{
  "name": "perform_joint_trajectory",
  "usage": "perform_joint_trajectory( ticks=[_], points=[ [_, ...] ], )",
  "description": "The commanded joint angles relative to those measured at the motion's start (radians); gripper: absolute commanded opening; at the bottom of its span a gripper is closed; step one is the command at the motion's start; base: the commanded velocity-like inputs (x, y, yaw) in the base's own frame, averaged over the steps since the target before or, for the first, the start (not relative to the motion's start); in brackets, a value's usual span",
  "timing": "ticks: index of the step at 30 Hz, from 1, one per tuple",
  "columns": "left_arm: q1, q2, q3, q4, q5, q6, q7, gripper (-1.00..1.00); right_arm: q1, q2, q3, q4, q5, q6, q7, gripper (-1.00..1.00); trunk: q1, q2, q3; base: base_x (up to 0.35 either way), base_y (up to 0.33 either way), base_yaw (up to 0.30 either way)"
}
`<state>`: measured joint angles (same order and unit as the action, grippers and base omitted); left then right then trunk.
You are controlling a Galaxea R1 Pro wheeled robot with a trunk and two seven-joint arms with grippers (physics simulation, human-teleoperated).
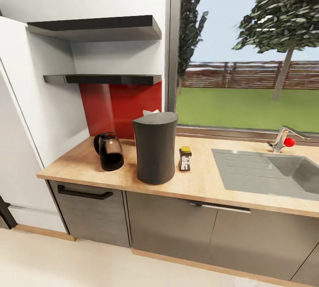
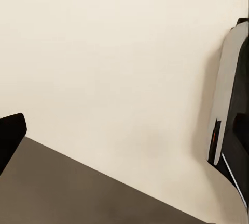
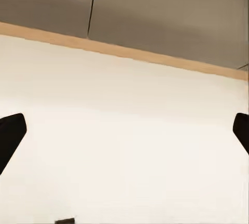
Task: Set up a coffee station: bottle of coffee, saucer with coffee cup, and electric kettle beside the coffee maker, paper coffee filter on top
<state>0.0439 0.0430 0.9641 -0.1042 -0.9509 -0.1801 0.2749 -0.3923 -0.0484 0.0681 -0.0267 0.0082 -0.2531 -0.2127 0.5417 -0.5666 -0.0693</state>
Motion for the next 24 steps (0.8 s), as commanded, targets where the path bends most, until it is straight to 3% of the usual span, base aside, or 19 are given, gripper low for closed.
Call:
perform_joint_trajectory(
  ticks=[1, 11, 24],
  points=[
    [-0.004, -0.003, 0.008, 0.001, -0.011, -0.007, 0.003, 1.00, 0.015, -0.003, 0.009, 0.001, 0.001, 0.033, 0.022, 1.00, 0.000, -0.001, -0.001, 0.000, 0.000, 0.000],
    [-0.014, -0.022, 0.007, 0.007, -0.021, -0.014, 0.001, 1.00, 0.057, 0.001, 0.012, 0.002, 0.007, 0.133, 0.316, 1.00, 0.000, -0.001, -0.001, 0.000, 0.000, 0.000],
    [-0.015, -0.022, 0.005, 0.009, -0.041, -0.014, 0.003, 1.00, 0.064, 0.029, 0.009, 0.002, 0.002, 0.151, 0.340, 1.00, 0.000, -0.001, -0.001, 0.000, 0.000, 0.000]
  ],
)
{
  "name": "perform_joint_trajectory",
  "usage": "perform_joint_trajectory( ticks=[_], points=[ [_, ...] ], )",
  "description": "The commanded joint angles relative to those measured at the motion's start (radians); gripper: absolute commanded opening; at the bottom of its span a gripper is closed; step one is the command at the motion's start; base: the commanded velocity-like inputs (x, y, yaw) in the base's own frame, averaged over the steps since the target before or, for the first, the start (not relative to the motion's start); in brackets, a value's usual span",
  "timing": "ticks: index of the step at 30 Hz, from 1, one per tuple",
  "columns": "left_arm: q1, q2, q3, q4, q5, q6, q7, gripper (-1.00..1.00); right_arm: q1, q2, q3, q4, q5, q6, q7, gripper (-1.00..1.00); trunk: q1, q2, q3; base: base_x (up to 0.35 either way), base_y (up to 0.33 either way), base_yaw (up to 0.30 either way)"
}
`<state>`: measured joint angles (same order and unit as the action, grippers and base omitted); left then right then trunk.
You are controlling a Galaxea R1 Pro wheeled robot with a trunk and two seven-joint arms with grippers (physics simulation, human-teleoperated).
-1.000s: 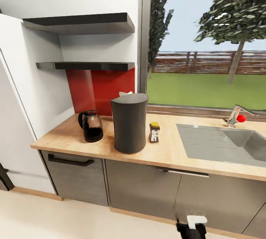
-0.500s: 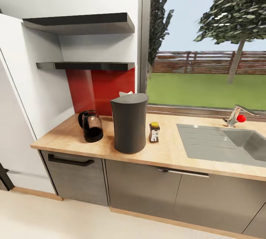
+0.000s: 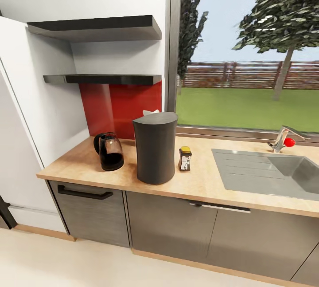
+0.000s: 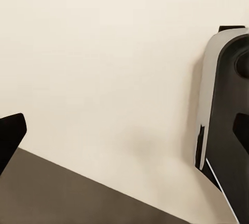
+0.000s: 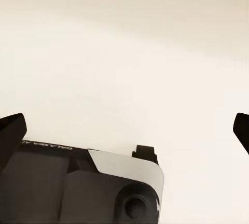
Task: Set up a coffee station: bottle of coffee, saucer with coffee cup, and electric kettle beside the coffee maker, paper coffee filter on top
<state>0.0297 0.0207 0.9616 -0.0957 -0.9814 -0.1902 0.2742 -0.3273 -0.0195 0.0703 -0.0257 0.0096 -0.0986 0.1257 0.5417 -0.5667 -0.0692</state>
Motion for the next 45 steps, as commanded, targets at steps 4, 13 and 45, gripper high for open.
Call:
perform_joint_trajectory(
  ticks=[4, 13, 45],
  points=[
    [-0.001, 0.001, 0.010, 0.002, -0.006, -0.005, 0.003, 1.00, 0.001, -0.060, 0.005, 0.000, -0.014, 0.002, -0.008, 1.00, 0.000, -0.001, -0.002, 0.000, 0.000, -0.051],
    [0.000, -0.001, 0.011, 0.002, 0.000, -0.007, 0.003, 1.00, 0.040, -0.134, 0.005, 0.001, -0.141, 0.025, -0.009, 1.00, 0.000, -0.001, -0.002, 0.000, 0.000, -0.256],
    [-0.001, -0.026, 0.011, 0.002, 0.000, -0.034, 0.003, 1.00, 0.117, -0.141, 0.006, 0.001, -0.311, 0.016, -0.009, 1.00, 0.000, -0.001, -0.002, 0.076, -0.046, -0.267]
  ],
)
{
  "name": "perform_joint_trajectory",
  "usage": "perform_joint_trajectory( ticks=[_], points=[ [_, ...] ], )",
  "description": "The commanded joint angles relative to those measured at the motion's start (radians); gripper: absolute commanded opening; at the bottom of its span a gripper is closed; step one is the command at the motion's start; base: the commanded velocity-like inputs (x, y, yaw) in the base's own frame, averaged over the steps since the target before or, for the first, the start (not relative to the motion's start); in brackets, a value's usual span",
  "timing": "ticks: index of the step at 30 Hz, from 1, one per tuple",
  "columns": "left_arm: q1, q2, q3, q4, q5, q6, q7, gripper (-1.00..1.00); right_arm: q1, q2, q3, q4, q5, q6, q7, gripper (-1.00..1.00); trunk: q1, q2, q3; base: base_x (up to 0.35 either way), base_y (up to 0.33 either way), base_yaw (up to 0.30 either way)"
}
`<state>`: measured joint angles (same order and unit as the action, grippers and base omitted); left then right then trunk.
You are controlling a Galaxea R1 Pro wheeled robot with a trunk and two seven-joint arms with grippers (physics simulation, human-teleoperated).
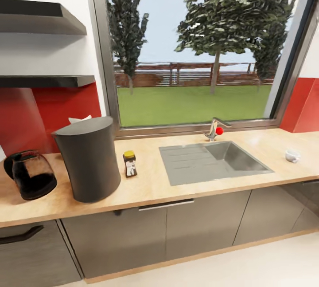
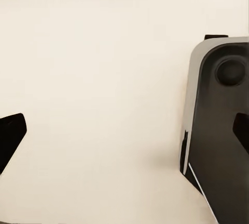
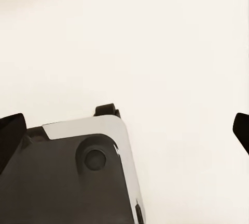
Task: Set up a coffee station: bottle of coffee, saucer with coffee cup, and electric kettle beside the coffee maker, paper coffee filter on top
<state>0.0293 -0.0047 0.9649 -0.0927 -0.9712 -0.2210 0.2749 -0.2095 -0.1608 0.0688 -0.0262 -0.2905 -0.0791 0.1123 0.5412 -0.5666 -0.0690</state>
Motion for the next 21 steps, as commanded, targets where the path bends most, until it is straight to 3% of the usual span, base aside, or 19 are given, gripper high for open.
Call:
perform_joint_trajectory(
  ticks=[1, 21],
  points=[
    [0.000, 0.000, 0.008, -0.001, -0.011, -0.003, 0.003, 1.00, -0.001, 0.000, 0.007, 0.002, -0.011, -0.004, 0.004, 1.00, 0.001, -0.001, -0.002, 0.280, -0.196, -0.268],
    [0.000, -0.001, 0.007, -0.001, -0.011, -0.004, 0.003, 1.00, 0.004, 0.002, 0.008, 0.001, -0.012, -0.004, 0.004, 1.00, 0.001, -0.001, -0.002, 0.211, -0.257, -0.268]
  ],
)
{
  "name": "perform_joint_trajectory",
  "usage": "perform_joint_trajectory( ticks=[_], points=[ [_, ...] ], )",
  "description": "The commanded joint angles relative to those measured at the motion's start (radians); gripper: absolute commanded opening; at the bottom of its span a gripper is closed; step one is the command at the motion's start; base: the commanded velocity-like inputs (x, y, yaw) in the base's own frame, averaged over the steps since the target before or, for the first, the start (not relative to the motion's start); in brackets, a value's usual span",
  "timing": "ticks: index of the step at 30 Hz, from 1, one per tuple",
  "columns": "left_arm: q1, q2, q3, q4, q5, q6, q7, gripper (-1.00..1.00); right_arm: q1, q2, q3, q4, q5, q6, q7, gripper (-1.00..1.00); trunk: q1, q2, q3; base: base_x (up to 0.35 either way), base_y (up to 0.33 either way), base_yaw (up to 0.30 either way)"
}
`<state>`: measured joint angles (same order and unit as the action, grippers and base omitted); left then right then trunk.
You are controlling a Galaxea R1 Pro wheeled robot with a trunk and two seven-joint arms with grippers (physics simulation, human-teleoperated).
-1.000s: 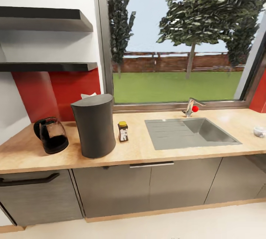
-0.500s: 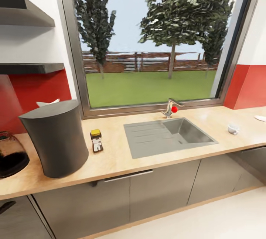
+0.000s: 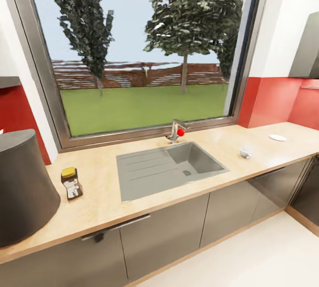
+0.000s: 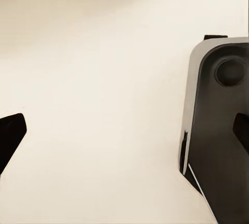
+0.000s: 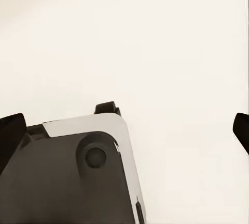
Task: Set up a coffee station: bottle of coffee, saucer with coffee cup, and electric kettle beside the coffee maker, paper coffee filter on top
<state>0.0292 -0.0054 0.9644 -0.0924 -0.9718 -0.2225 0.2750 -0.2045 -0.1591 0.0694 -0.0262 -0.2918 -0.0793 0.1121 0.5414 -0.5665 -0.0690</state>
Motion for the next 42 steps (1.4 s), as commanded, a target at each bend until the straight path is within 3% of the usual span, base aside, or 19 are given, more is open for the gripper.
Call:
perform_joint_trajectory(
  ticks=[1, 42],
  points=[
    [0.000, -0.001, 0.008, -0.001, -0.011, -0.003, 0.003, 1.00, -0.001, 0.000, 0.007, 0.002, -0.010, -0.004, 0.004, 1.00, 0.001, -0.002, -0.002, 0.182, -0.277, -0.268],
    [0.000, -0.001, 0.007, -0.001, -0.016, -0.003, 0.002, 1.00, 0.000, 0.010, 0.009, 0.002, -0.009, -0.017, 0.004, 1.00, 0.001, -0.002, -0.002, 0.260, -0.226, -0.268]
  ],
)
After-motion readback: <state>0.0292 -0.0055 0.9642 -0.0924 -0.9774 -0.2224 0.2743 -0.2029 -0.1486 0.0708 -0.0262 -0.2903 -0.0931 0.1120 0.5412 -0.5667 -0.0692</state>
